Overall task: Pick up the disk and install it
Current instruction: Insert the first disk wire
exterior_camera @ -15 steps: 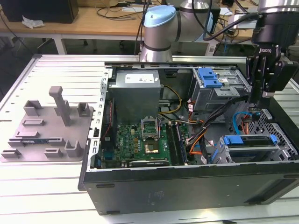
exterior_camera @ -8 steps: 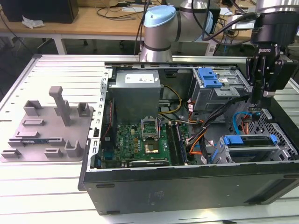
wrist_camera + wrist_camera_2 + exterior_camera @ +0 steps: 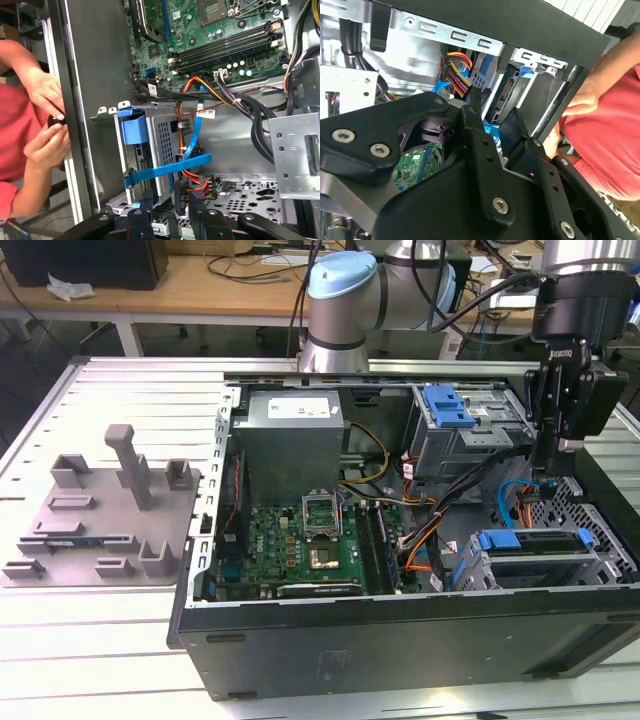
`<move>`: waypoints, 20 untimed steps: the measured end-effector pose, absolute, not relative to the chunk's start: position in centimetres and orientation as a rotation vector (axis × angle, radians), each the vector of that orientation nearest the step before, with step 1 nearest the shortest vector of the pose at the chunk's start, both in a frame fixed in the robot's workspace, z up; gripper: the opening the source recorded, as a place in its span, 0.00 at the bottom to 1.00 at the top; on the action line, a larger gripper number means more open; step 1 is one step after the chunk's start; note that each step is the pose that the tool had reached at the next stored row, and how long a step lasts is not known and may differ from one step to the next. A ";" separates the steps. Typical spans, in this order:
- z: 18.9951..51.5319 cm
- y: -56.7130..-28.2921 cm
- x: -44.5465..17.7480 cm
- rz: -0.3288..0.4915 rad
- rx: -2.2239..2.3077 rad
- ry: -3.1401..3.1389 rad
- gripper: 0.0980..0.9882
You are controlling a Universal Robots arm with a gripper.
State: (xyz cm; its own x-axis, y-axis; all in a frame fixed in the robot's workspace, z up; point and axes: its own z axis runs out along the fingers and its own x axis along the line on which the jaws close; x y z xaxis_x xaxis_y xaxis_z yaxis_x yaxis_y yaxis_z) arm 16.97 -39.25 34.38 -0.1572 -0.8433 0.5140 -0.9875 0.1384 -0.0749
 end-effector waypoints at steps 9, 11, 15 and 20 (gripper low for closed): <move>33.4 -37.8 17.0 0.601 1.746 -2.056 0.26; 33.1 -37.7 17.0 0.603 1.744 -2.055 0.26; 33.0 -37.7 17.0 0.603 1.744 -2.055 0.26; 32.8 -37.7 17.0 0.603 1.744 -2.055 0.08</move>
